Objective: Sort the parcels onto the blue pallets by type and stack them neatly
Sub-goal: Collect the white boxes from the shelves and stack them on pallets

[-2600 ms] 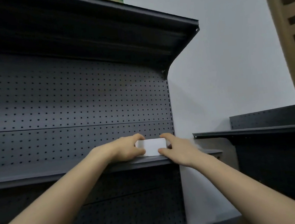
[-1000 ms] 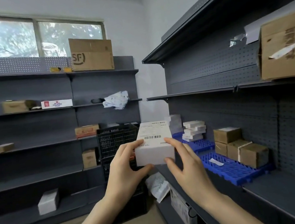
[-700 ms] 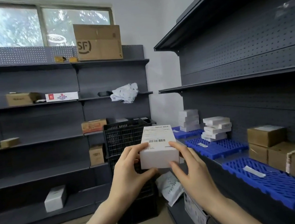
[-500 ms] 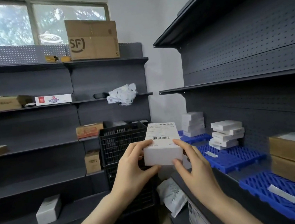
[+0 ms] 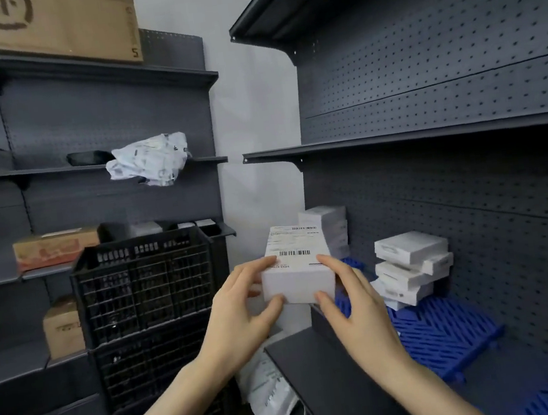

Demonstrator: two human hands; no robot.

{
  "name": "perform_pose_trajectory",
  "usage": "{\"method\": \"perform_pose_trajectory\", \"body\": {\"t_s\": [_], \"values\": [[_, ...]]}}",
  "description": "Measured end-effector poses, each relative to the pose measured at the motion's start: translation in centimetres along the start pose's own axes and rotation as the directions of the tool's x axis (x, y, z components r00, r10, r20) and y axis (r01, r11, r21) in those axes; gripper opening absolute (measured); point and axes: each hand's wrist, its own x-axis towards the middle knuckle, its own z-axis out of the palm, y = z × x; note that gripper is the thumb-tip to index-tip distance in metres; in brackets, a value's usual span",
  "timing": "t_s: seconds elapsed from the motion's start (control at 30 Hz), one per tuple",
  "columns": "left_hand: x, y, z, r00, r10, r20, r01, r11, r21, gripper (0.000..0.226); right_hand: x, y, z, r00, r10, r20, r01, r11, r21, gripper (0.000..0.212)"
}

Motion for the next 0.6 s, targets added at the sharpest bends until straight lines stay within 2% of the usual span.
{"method": "perform_pose_trajectory", "body": {"t_s": [0.27,0.43,0.6], "values": [[15.6,-13.3,7.7,0.994,0.062,0.093,-0.057,0.997,-0.057,0.054,15.4,11.0,4.7,0.994,0.045,-0.095,-0.051,0.997,-0.058,0.048],[23.5,-18.2,13.4,0.988,0.088,0.125,-0.079,0.994,-0.074,0.052,22.9,17.5,5.3,0.985,0.096,-0.142,-0.11,0.99,-0.091,0.043],[28.4,-22.6,18.3,0.984,0.081,0.159,-0.067,0.993,-0.093,0.051,28.4,23.3,5.7,0.986,0.119,-0.114,-0.132,0.985,-0.111,0.045]]}}
